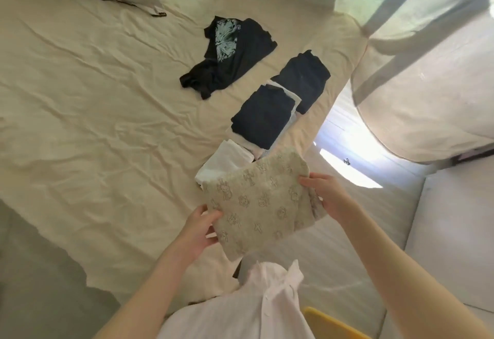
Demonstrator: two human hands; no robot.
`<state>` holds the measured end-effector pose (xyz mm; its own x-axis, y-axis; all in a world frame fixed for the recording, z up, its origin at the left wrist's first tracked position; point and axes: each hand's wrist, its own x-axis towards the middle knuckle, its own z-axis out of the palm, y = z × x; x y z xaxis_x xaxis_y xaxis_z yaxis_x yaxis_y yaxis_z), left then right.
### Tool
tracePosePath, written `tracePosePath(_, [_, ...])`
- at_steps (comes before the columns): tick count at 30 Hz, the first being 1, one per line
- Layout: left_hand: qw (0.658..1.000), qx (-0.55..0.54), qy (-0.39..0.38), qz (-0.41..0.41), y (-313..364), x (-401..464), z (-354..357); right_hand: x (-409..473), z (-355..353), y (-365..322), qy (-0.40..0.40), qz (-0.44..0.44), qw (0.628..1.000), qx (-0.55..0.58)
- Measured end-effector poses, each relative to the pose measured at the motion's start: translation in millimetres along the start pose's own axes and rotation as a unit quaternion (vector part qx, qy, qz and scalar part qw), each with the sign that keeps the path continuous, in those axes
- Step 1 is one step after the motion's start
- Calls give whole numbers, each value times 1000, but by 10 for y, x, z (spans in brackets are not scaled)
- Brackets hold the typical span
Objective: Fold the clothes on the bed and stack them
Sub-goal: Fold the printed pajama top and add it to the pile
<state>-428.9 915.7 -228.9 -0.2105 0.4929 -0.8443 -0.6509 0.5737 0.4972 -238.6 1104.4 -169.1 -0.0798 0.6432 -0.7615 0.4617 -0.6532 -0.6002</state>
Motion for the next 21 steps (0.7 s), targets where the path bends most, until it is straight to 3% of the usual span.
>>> tracePosePath(6, [995, -88, 29, 21, 531, 461, 610, 893, -124, -992, -9, -45, 995, -94])
tracePosePath(13, [971, -193, 121, 68, 1296, 1451, 1567, 2254, -148, -2233, -34, -118, 977, -174])
tracePosePath(18, [951, -188, 239, 57, 1535, 2017, 1767, 2963, 72, -2454, -90, -113, 961, -236])
tracePosePath(21, [938, -100, 325, 71, 1540, 2149, 1830, 3165, 200, -2405, -97, -99, 956, -257])
